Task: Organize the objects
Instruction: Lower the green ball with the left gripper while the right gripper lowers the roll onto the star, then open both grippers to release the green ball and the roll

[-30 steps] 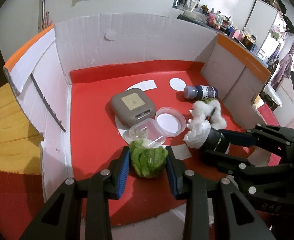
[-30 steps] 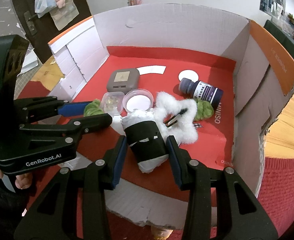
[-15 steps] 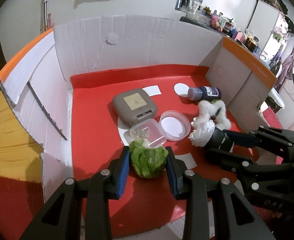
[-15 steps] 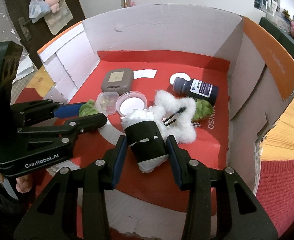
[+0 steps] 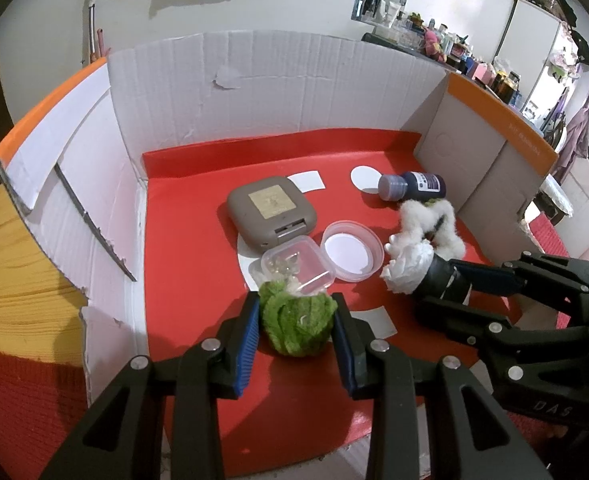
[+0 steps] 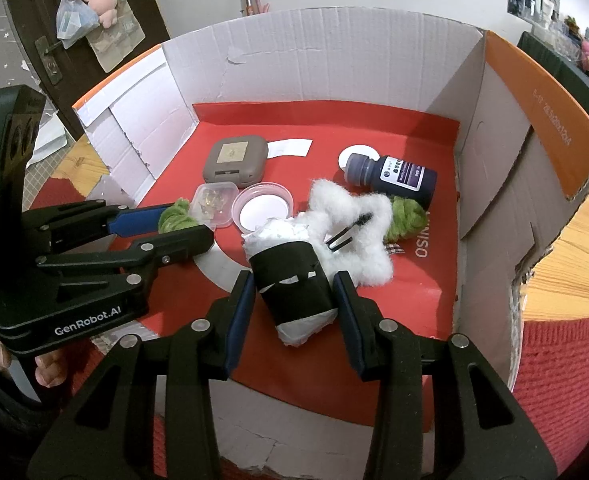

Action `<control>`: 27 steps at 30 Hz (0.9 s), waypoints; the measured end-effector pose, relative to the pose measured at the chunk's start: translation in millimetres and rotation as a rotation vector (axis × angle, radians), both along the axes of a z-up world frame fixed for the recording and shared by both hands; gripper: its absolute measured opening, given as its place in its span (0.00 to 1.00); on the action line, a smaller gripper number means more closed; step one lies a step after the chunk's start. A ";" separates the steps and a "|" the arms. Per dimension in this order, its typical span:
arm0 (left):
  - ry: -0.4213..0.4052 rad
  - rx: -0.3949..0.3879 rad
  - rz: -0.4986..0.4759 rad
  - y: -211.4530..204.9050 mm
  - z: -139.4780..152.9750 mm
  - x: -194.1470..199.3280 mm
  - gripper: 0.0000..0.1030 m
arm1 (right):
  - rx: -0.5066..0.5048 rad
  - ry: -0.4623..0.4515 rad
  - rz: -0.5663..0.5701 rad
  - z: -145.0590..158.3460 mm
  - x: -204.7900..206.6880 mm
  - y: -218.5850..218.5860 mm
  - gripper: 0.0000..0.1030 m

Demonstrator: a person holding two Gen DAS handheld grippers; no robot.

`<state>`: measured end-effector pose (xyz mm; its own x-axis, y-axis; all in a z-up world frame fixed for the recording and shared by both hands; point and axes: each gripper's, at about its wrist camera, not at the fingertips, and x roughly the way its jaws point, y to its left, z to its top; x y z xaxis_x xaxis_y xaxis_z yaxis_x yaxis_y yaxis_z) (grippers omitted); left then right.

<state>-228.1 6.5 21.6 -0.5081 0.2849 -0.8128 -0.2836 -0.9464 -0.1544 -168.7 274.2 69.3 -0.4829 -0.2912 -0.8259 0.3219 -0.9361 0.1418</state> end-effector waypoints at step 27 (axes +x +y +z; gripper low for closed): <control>0.013 -0.007 0.010 -4.5 3.3 1.0 0.48 | -0.009 0.001 -0.001 1.4 2.4 2.5 0.39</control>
